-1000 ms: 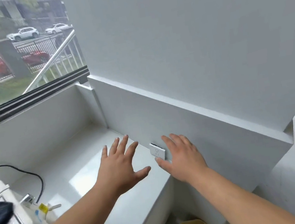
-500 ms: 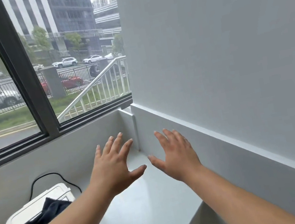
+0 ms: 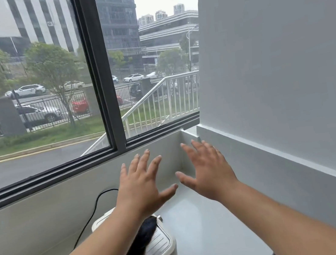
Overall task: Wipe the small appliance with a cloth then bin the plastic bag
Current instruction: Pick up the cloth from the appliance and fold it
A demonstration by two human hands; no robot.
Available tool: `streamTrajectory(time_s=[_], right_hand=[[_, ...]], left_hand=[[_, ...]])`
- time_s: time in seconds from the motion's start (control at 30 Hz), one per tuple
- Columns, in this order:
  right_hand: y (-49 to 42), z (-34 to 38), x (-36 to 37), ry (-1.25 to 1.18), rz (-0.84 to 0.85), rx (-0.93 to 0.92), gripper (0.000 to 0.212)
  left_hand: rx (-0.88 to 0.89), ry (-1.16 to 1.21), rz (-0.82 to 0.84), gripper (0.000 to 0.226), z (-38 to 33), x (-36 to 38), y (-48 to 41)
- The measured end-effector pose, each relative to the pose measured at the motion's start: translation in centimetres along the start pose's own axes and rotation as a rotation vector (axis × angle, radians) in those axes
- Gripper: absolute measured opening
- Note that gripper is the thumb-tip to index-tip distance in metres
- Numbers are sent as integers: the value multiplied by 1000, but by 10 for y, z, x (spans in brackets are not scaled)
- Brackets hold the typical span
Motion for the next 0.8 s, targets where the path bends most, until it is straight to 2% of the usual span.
streamTrajectory(time_s=[0.4, 0.8], right_hand=[[-16, 75, 37, 24, 42, -62, 90], [-56, 96, 69, -83, 111, -222, 93]], left_hand=[[-94, -18, 20, 102, 89, 0, 34], [-259, -135, 77, 100, 122, -4, 48]])
Point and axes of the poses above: each hand's wrist, its own y-axis away from the middle knuckle, its own x-axis out of the palm, z = x × y, the point moved 4 cm from there along -y, towards the middle knuckle, and after that the axes turned 12 degrees about -y, right-handed, at the moved point
